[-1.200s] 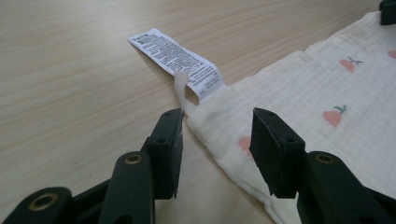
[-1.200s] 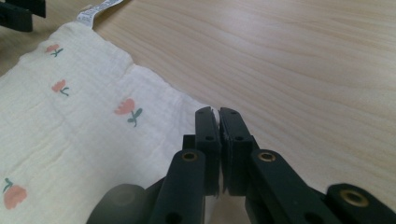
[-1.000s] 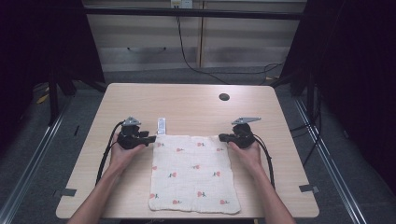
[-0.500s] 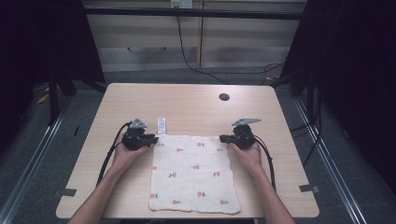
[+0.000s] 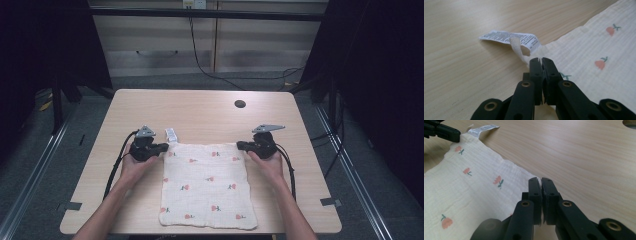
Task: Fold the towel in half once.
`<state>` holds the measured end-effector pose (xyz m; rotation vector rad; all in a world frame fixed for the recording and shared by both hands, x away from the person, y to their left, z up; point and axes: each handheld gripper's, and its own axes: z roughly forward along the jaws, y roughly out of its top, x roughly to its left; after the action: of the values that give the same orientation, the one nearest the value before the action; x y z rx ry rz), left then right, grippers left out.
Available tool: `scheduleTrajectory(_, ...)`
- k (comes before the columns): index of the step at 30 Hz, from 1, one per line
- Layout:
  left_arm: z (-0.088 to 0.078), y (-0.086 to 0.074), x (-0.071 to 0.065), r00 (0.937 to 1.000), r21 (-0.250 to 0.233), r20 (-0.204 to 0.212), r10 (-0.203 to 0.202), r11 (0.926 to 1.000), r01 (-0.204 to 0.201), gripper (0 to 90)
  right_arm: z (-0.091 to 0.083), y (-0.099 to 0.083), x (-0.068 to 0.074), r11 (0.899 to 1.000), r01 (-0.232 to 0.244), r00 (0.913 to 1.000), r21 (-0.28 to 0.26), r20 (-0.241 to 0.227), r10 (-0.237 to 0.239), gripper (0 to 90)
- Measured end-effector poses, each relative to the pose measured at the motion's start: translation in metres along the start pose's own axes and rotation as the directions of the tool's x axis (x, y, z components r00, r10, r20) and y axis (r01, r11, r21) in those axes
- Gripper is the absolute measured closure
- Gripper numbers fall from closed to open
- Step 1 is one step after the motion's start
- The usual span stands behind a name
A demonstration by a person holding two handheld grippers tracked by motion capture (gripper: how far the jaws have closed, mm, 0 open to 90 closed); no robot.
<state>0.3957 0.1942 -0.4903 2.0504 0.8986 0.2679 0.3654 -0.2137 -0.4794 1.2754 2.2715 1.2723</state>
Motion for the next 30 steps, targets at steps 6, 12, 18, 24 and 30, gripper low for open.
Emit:
scheduleTrajectory(6,-0.016,0.007,-0.003,0.9999,-0.055,0.014,-0.009,0.9984,0.010,87.4,-0.010,0.006,0.003,0.999,0.006,1.0000,-0.042,-0.007,-0.006,87.4)
scheduleTrajectory(12,-0.031,0.013,-0.009,0.9996,-0.106,0.027,-0.001,0.9944,0.003,87.4,-0.017,0.009,0.006,0.997,0.009,0.9999,-0.071,-0.009,-0.009,87.4)
scheduleTrajectory(18,-0.045,0.019,-0.010,0.9990,-0.156,0.044,-0.002,0.9876,0.009,87.4,-0.026,0.017,0.010,0.994,0.022,0.9995,-0.103,-0.020,-0.024,87.4)
scheduleTrajectory(24,-0.059,0.029,-0.019,0.9991,-0.208,0.040,0.013,0.9781,-0.005,87.4,-0.041,0.026,0.014,0.987,0.025,0.9994,-0.158,-0.021,-0.029,87.5)
scheduleTrajectory(30,-0.081,0.045,-0.038,0.9949,-0.295,0.071,0.071,0.9542,-0.047,87.5,-0.067,0.036,0.018,0.969,0.041,0.9987,-0.245,-0.018,-0.047,87.6)
